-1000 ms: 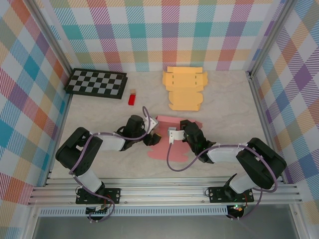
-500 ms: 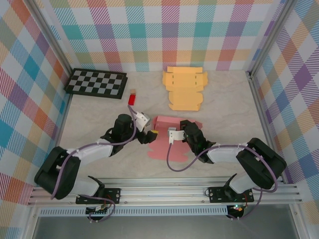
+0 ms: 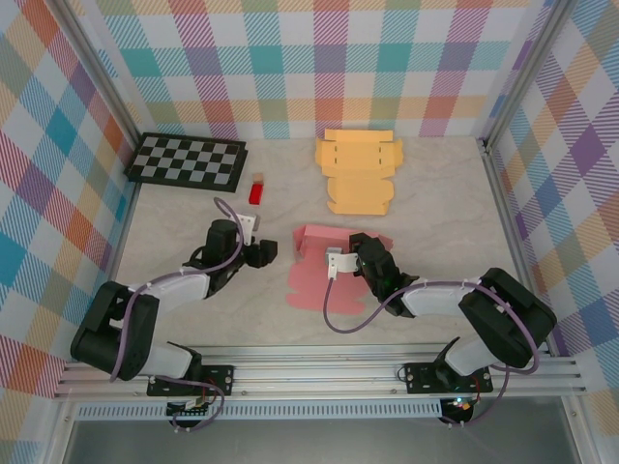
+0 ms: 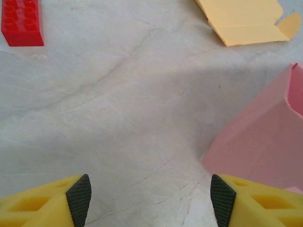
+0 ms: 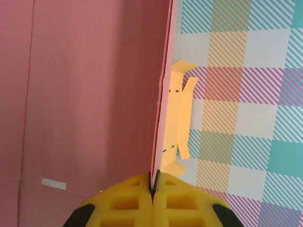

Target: Fold the paper box

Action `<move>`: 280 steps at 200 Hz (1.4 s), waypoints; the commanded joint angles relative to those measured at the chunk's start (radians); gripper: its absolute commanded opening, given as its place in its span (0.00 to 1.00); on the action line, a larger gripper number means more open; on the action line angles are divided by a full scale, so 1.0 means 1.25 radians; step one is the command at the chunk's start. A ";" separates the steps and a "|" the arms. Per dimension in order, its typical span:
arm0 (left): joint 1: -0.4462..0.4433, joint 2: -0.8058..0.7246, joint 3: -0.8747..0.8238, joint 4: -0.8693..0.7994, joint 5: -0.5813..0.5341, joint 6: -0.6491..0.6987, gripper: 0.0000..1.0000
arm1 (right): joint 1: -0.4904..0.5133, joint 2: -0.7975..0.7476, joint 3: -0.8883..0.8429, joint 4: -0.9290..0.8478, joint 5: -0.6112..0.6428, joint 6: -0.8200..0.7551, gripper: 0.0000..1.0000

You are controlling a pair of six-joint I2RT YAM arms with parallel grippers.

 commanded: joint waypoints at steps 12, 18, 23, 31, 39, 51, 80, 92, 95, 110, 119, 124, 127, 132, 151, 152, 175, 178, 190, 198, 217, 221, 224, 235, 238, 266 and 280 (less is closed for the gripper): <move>0.008 0.096 0.075 0.034 0.205 0.027 0.70 | 0.011 0.019 -0.008 -0.132 -0.047 0.019 0.00; 0.006 0.109 0.072 0.054 0.221 0.033 0.71 | 0.011 0.019 -0.008 -0.134 -0.047 0.020 0.00; 0.004 0.119 0.073 0.066 0.228 0.044 0.71 | 0.011 0.019 -0.008 -0.135 -0.046 0.021 0.00; -0.001 0.134 0.080 0.068 0.239 0.066 0.71 | 0.011 0.018 -0.008 -0.139 -0.046 0.021 0.00; -0.001 0.146 0.090 0.062 0.252 0.083 0.70 | 0.011 0.017 -0.008 -0.140 -0.046 0.021 0.00; -0.004 0.163 0.101 0.068 0.281 0.091 0.70 | 0.011 0.015 -0.007 -0.144 -0.047 0.023 0.00; -0.034 0.196 0.129 0.059 0.313 0.137 0.69 | 0.011 0.018 -0.004 -0.150 -0.048 0.023 0.00; -0.054 0.205 0.148 0.040 0.316 0.160 0.68 | 0.011 0.020 -0.004 -0.150 -0.048 0.025 0.00; -0.059 0.206 0.152 0.037 0.317 0.164 0.68 | 0.011 0.021 -0.004 -0.150 -0.047 0.026 0.00; -0.074 0.215 0.165 0.030 0.314 0.182 0.67 | 0.011 0.023 -0.002 -0.153 -0.048 0.029 0.00; -0.080 0.220 0.175 0.020 0.306 0.192 0.67 | 0.011 0.025 0.000 -0.154 -0.048 0.030 0.00; -0.084 0.223 0.182 0.012 0.304 0.195 0.67 | 0.011 0.025 0.000 -0.154 -0.047 0.031 0.00; -0.086 0.226 0.185 0.007 0.303 0.198 0.67 | 0.011 0.025 0.000 -0.154 -0.047 0.031 0.00; -0.088 0.230 0.192 -0.002 0.300 0.200 0.67 | 0.011 0.025 0.001 -0.155 -0.046 0.032 0.00; -0.101 0.243 0.205 -0.022 0.276 0.209 0.66 | 0.011 0.022 0.002 -0.159 -0.046 0.031 0.00; -0.101 0.244 0.206 -0.023 0.273 0.209 0.66 | 0.011 0.021 0.002 -0.159 -0.047 0.031 0.00; -0.114 0.261 0.214 -0.031 0.229 0.204 0.66 | 0.011 0.018 0.003 -0.164 -0.047 0.031 0.00; -0.116 0.262 0.214 -0.030 0.223 0.202 0.66 | 0.011 0.018 0.003 -0.164 -0.047 0.032 0.00; -0.123 0.266 0.213 -0.016 0.198 0.192 0.66 | 0.011 0.017 0.003 -0.165 -0.046 0.032 0.00; -0.128 0.267 0.211 -0.004 0.183 0.185 0.67 | 0.011 0.016 0.004 -0.165 -0.047 0.031 0.00; -0.137 0.271 0.215 0.016 0.163 0.175 0.67 | 0.011 0.012 0.005 -0.168 -0.047 0.031 0.00; -0.139 0.271 0.216 0.019 0.161 0.175 0.67 | 0.011 0.011 0.004 -0.168 -0.046 0.031 0.00; -0.140 0.273 0.219 0.021 0.159 0.174 0.67 | 0.011 0.010 0.004 -0.168 -0.046 0.032 0.00; -0.146 0.278 0.227 0.020 0.151 0.178 0.67 | 0.011 0.005 0.005 -0.173 -0.049 0.034 0.00; -0.147 0.281 0.230 0.019 0.146 0.179 0.67 | 0.010 0.004 0.004 -0.175 -0.050 0.034 0.00; -0.149 0.295 0.251 0.016 0.127 0.188 0.67 | 0.011 -0.007 0.003 -0.185 -0.053 0.035 0.00; -0.149 0.301 0.260 0.015 0.118 0.194 0.67 | 0.011 -0.011 0.003 -0.190 -0.057 0.037 0.00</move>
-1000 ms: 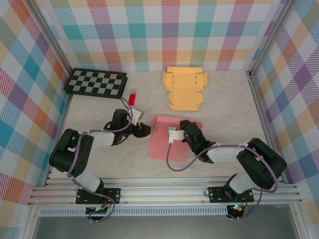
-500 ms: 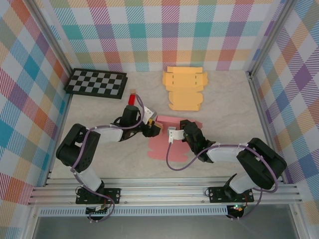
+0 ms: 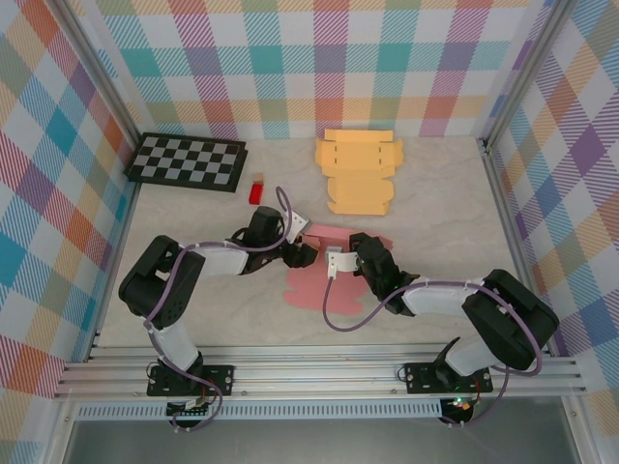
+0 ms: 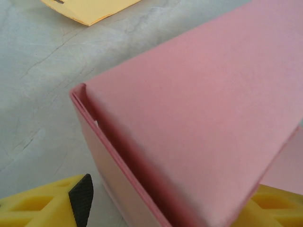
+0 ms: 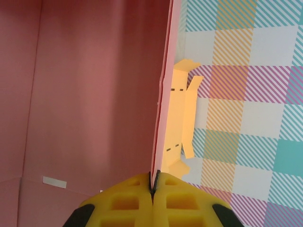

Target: Fold the paper box

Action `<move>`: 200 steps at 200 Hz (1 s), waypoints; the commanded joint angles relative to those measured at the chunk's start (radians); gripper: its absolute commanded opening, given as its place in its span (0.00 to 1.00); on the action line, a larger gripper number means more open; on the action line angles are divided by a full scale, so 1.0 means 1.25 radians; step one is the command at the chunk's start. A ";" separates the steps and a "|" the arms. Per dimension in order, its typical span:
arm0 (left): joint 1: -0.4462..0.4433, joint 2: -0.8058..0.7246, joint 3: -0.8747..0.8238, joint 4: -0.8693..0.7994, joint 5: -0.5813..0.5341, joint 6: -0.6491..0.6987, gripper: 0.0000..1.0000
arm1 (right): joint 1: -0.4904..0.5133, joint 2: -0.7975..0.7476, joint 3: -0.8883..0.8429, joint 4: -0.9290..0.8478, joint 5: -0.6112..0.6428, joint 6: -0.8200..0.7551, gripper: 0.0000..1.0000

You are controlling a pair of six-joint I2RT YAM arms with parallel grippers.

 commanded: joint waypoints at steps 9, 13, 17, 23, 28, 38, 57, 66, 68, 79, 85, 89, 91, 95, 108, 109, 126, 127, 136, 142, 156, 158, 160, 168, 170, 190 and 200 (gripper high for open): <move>-0.005 0.021 0.037 0.027 -0.042 0.016 0.67 | 0.011 0.002 -0.014 -0.137 -0.057 0.020 0.00; -0.005 0.021 0.040 0.026 -0.043 0.018 0.67 | 0.011 0.001 -0.014 -0.138 -0.059 0.020 0.00; -0.005 0.021 0.044 0.024 -0.044 0.020 0.67 | 0.011 -0.001 -0.014 -0.142 -0.061 0.020 0.00; -0.005 0.021 0.049 0.023 -0.045 0.024 0.67 | 0.011 -0.002 -0.014 -0.145 -0.064 0.022 0.00; -0.004 0.020 0.051 0.024 -0.043 0.027 0.67 | 0.011 -0.004 -0.014 -0.148 -0.065 0.023 0.00; -0.005 0.017 0.054 0.027 -0.036 0.032 0.67 | 0.011 -0.005 -0.012 -0.151 -0.066 0.024 0.00; -0.005 0.021 0.067 0.031 -0.036 0.033 0.67 | 0.011 -0.005 -0.013 -0.153 -0.067 0.025 0.00; -0.005 0.025 0.071 0.035 -0.036 0.032 0.66 | 0.011 -0.005 -0.011 -0.155 -0.069 0.025 0.00; -0.005 0.026 0.072 0.036 -0.036 0.031 0.66 | 0.011 -0.005 -0.011 -0.157 -0.069 0.026 0.00; -0.005 0.031 0.076 0.042 -0.040 0.025 0.65 | 0.011 -0.004 -0.010 -0.159 -0.069 0.026 0.00; -0.005 0.033 0.076 0.046 -0.043 0.021 0.64 | 0.011 -0.004 -0.010 -0.159 -0.070 0.028 0.00; -0.005 0.034 0.076 0.049 -0.047 0.017 0.64 | 0.011 -0.004 -0.011 -0.161 -0.069 0.028 0.00; -0.005 0.035 0.076 0.052 -0.048 0.016 0.64 | 0.012 -0.004 -0.010 -0.161 -0.070 0.028 0.00; -0.005 0.037 0.075 0.056 -0.052 0.014 0.63 | 0.011 -0.003 -0.010 -0.162 -0.070 0.028 0.00; -0.005 0.042 0.071 0.064 -0.059 0.009 0.58 | 0.011 -0.002 -0.009 -0.165 -0.071 0.030 0.00; -0.005 0.043 0.071 0.064 -0.060 0.008 0.58 | 0.011 -0.002 -0.009 -0.165 -0.071 0.030 0.00; -0.005 0.048 0.066 0.071 -0.071 0.003 0.52 | 0.011 0.001 -0.007 -0.168 -0.071 0.032 0.00; -0.005 0.048 0.065 0.071 -0.071 0.003 0.51 | 0.010 0.001 -0.007 -0.168 -0.071 0.032 0.00; -0.005 0.047 0.063 0.071 -0.076 0.000 0.45 | 0.011 0.003 -0.007 -0.169 -0.071 0.033 0.00; -0.005 0.046 0.061 0.071 -0.082 -0.001 0.41 | 0.011 0.005 -0.007 -0.169 -0.071 0.033 0.00; -0.005 0.046 0.064 0.061 -0.117 -0.015 0.26 | 0.011 0.007 -0.006 -0.169 -0.069 0.033 0.00; -0.005 0.047 0.067 0.058 -0.125 -0.019 0.25 | 0.011 0.008 -0.006 -0.170 -0.070 0.033 0.00; -0.005 0.048 0.070 0.051 -0.134 -0.026 0.22 | 0.011 0.008 -0.006 -0.170 -0.070 0.033 0.00; -0.004 0.050 0.086 0.024 -0.167 -0.054 0.14 | 0.011 0.008 -0.005 -0.168 -0.068 0.033 0.00; -0.004 0.051 0.089 0.018 -0.176 -0.062 0.11 | 0.011 0.008 -0.005 -0.168 -0.068 0.033 0.00; -0.005 0.059 0.124 -0.049 -0.264 -0.173 0.00 | 0.011 0.015 -0.004 -0.163 -0.062 0.033 0.00; -0.011 0.057 0.123 -0.062 -0.320 -0.220 0.00 | 0.011 0.025 -0.002 -0.148 -0.047 0.030 0.00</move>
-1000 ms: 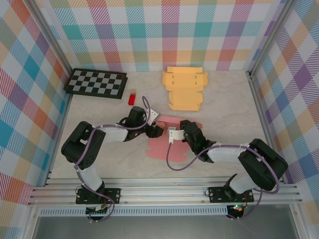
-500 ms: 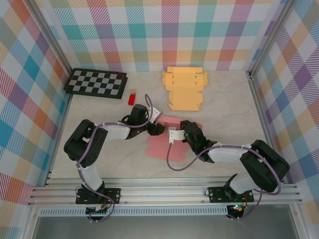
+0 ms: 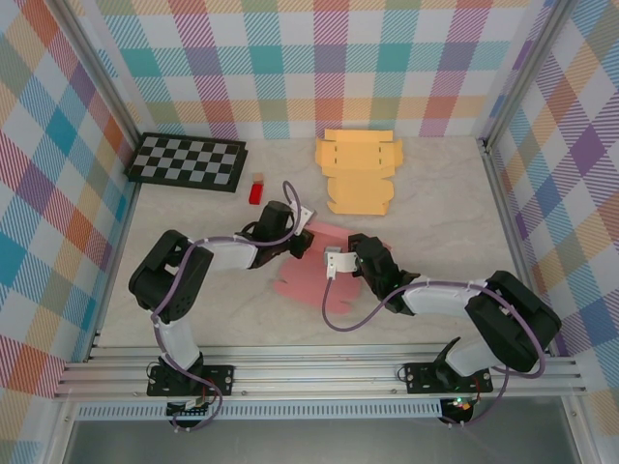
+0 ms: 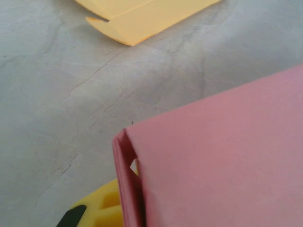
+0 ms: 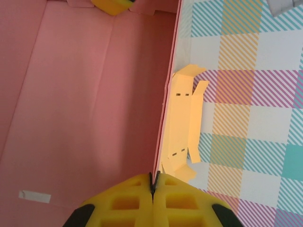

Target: Fold the paper box

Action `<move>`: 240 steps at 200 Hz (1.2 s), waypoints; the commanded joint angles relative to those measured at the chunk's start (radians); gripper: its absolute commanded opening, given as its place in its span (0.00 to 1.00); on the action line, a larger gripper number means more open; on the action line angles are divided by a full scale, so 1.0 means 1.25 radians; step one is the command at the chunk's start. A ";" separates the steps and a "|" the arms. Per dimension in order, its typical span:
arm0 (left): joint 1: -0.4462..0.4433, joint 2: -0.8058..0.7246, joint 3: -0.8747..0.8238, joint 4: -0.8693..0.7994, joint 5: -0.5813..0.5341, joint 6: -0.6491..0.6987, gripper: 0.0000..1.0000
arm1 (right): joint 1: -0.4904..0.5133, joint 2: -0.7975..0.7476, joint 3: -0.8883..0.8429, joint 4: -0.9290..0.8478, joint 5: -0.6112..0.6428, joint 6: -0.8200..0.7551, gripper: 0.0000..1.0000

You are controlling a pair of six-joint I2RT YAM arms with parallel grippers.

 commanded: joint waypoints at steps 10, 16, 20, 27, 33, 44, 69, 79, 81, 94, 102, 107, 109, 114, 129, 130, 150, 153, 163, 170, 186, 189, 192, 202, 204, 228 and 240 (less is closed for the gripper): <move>0.008 0.003 0.037 -0.047 -0.230 -0.198 0.00 | 0.008 0.044 -0.013 -0.088 -0.009 0.005 0.00; 0.007 0.001 0.038 -0.059 -0.265 -0.215 0.00 | 0.008 0.049 -0.011 -0.084 -0.002 0.004 0.00; 0.006 0.001 0.038 -0.065 -0.284 -0.226 0.00 | 0.007 0.051 -0.009 -0.085 -0.001 0.005 0.00; 0.006 0.000 0.042 -0.083 -0.321 -0.244 0.00 | 0.008 0.053 -0.007 -0.088 0.003 0.008 0.00; 0.005 0.002 0.048 -0.099 -0.346 -0.250 0.00 | 0.007 0.054 -0.006 -0.087 0.005 0.012 0.00; 0.005 0.006 0.059 -0.124 -0.372 -0.248 0.00 | 0.008 0.050 -0.004 -0.085 0.010 0.026 0.00; 0.004 0.015 0.077 -0.172 -0.412 -0.226 0.00 | -0.003 0.022 0.019 -0.130 -0.001 0.089 0.00; 0.004 0.018 0.078 -0.180 -0.423 -0.217 0.00 | -0.011 0.008 0.033 -0.160 -0.015 0.124 0.00; 0.004 0.018 0.078 -0.181 -0.424 -0.216 0.00 | -0.013 0.004 0.034 -0.165 -0.018 0.129 0.00; 0.004 0.020 0.077 -0.183 -0.424 -0.201 0.00 | -0.028 -0.015 0.055 -0.201 -0.045 0.178 0.06; 0.003 0.020 0.072 -0.178 -0.418 -0.192 0.00 | -0.038 -0.028 0.074 -0.238 -0.071 0.213 0.09; 0.003 0.018 0.066 -0.171 -0.411 -0.186 0.00 | -0.047 -0.037 0.087 -0.262 -0.090 0.237 0.12; 0.003 0.018 0.065 -0.167 -0.408 -0.184 0.00 | -0.051 -0.040 0.092 -0.271 -0.099 0.244 0.13; 0.003 0.016 0.060 -0.162 -0.403 -0.180 0.00 | -0.060 -0.048 0.103 -0.293 -0.117 0.269 0.16; 0.003 0.011 0.046 -0.143 -0.377 -0.167 0.00 | -0.089 -0.066 0.134 -0.345 -0.170 0.320 0.24; 0.003 0.011 0.046 -0.142 -0.374 -0.165 0.00 | -0.090 -0.065 0.136 -0.347 -0.173 0.322 0.24; 0.003 0.011 0.047 -0.138 -0.353 -0.161 0.00 | -0.098 -0.059 0.147 -0.351 -0.185 0.298 0.31; 0.002 0.011 0.047 -0.137 -0.348 -0.159 0.00 | -0.099 -0.053 0.147 -0.344 -0.186 0.285 0.32; 0.001 0.012 0.051 -0.137 -0.337 -0.152 0.00 | -0.099 -0.040 0.150 -0.331 -0.189 0.262 0.34; 0.001 0.014 0.056 -0.142 -0.332 -0.148 0.00 | -0.100 -0.032 0.156 -0.324 -0.191 0.249 0.36; -0.001 0.016 0.064 -0.151 -0.327 -0.140 0.00 | -0.104 -0.018 0.179 -0.310 -0.212 0.233 0.37; -0.001 0.016 0.065 -0.152 -0.326 -0.138 0.00 | -0.105 -0.015 0.184 -0.308 -0.219 0.230 0.38; -0.001 0.016 0.066 -0.152 -0.324 -0.137 0.00 | -0.106 -0.012 0.189 -0.305 -0.224 0.225 0.38; -0.001 0.016 0.067 -0.155 -0.317 -0.131 0.00 | -0.108 0.003 0.207 -0.288 -0.233 0.209 0.40; -0.001 0.016 0.068 -0.156 -0.315 -0.130 0.00 | -0.108 0.008 0.211 -0.286 -0.234 0.205 0.40; -0.005 0.012 0.063 -0.149 -0.288 -0.106 0.00 | -0.112 0.054 0.266 -0.277 -0.259 0.169 0.41; -0.008 0.009 0.061 -0.146 -0.275 -0.093 0.00 | -0.117 0.078 0.291 -0.275 -0.276 0.154 0.41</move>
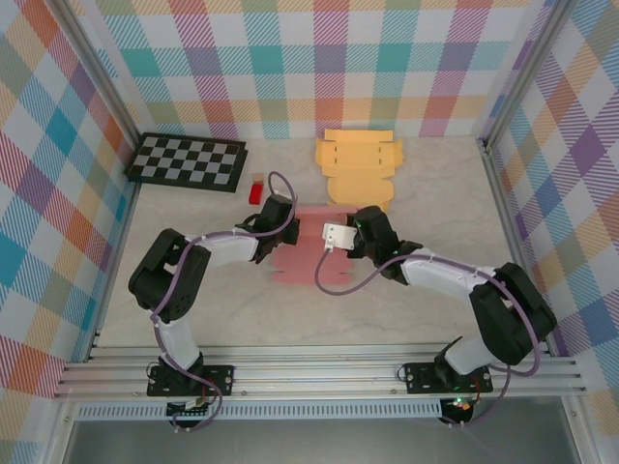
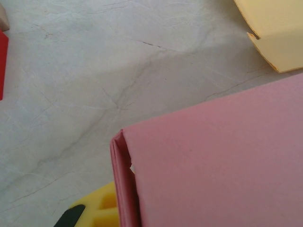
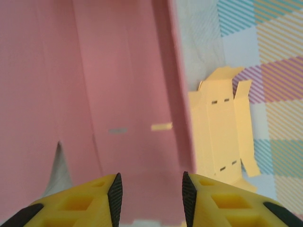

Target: Fold the paper box

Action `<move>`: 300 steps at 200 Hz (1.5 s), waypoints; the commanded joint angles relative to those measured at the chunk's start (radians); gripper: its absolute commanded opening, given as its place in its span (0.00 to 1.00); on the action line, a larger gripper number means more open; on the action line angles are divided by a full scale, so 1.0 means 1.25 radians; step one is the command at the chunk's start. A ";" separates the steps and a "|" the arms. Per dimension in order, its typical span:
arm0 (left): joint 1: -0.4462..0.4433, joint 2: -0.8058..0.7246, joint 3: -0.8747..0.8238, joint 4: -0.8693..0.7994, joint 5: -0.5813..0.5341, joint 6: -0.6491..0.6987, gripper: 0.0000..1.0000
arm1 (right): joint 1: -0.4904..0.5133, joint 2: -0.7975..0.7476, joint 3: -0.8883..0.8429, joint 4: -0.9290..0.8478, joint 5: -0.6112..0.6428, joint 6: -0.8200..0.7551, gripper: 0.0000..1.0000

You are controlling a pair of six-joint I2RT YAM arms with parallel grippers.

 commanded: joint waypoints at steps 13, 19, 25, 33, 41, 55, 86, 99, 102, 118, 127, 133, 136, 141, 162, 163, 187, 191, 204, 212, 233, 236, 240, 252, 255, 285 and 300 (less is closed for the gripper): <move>-0.009 0.006 -0.004 -0.024 0.046 0.072 0.00 | -0.015 0.072 0.083 0.025 -0.069 -0.067 0.42; -0.009 0.005 -0.006 -0.023 0.056 0.076 0.00 | -0.018 0.090 0.093 0.027 -0.071 -0.079 0.42; -0.009 0.003 -0.004 -0.024 0.062 0.081 0.00 | -0.019 0.108 0.102 0.027 -0.071 -0.092 0.42; -0.009 0.002 -0.003 -0.027 0.067 0.085 0.00 | -0.020 0.128 0.112 0.028 -0.073 -0.109 0.42; -0.009 0.002 0.001 -0.032 0.072 0.093 0.00 | -0.022 0.146 0.119 0.035 -0.074 -0.121 0.42; -0.009 0.002 0.002 -0.038 0.089 0.108 0.00 | -0.023 0.173 0.128 0.066 -0.061 -0.133 0.39; -0.009 -0.002 -0.004 -0.036 0.129 0.145 0.00 | -0.024 0.200 0.131 0.113 -0.029 -0.158 0.12; -0.008 -0.004 -0.004 -0.041 0.121 0.156 0.00 | -0.023 0.191 0.115 0.122 -0.022 -0.163 0.01; -0.007 -0.004 -0.004 -0.042 0.120 0.156 0.00 | -0.023 0.189 0.110 0.122 -0.021 -0.163 0.00; 0.001 -0.006 -0.002 -0.045 0.118 0.153 0.04 | -0.023 0.170 0.080 0.125 -0.014 -0.162 0.00; 0.008 -0.010 -0.002 -0.041 0.121 0.148 0.07 | -0.021 0.161 0.062 0.127 -0.007 -0.162 0.00; 0.013 -0.011 -0.003 -0.039 0.123 0.144 0.08 | -0.022 0.154 0.051 0.129 0.001 -0.161 0.00; 0.015 -0.013 -0.002 -0.038 0.124 0.141 0.08 | -0.022 0.153 0.047 0.127 0.004 -0.160 0.00; 0.019 -0.014 -0.003 -0.035 0.124 0.135 0.10 | -0.022 0.149 0.041 0.127 0.012 -0.157 0.00; 0.033 -0.023 -0.004 -0.012 0.126 0.111 0.23 | -0.017 0.138 0.027 0.111 0.039 -0.143 0.00; 0.033 -0.024 -0.005 -0.010 0.126 0.110 0.24 | -0.017 0.137 0.026 0.111 0.040 -0.143 0.00; 0.039 -0.036 -0.015 0.032 0.139 0.091 0.28 | -0.013 0.123 0.025 0.089 0.049 -0.120 0.00; 0.039 -0.039 -0.018 0.041 0.138 0.088 0.28 | -0.013 0.121 0.026 0.085 0.050 -0.116 0.00; 0.040 -0.047 -0.033 0.069 0.127 0.072 0.28 | -0.013 0.117 0.028 0.076 0.052 -0.107 0.00; 0.040 -0.054 -0.044 0.089 0.114 0.058 0.28 | -0.012 0.113 0.028 0.072 0.053 -0.102 0.00; 0.040 -0.069 -0.077 0.151 0.102 0.024 0.28 | -0.008 0.102 0.023 0.066 0.052 -0.095 0.00; 0.040 -0.070 -0.080 0.158 0.107 0.021 0.28 | -0.007 0.102 0.023 0.064 0.051 -0.094 0.00; 0.040 -0.071 -0.083 0.167 0.114 0.018 0.28 | -0.006 0.102 0.023 0.063 0.052 -0.093 0.00; 0.040 -0.073 -0.091 0.190 0.148 0.014 0.28 | -0.005 0.101 0.023 0.060 0.054 -0.090 0.00; 0.040 -0.073 -0.090 0.195 0.155 0.013 0.29 | -0.005 0.102 0.023 0.058 0.055 -0.089 0.00; 0.040 -0.072 -0.102 0.228 0.189 0.009 0.32 | -0.004 0.103 0.023 0.048 0.059 -0.081 0.00; 0.040 -0.075 -0.107 0.239 0.186 0.003 0.33 | -0.003 0.102 0.022 0.047 0.059 -0.078 0.00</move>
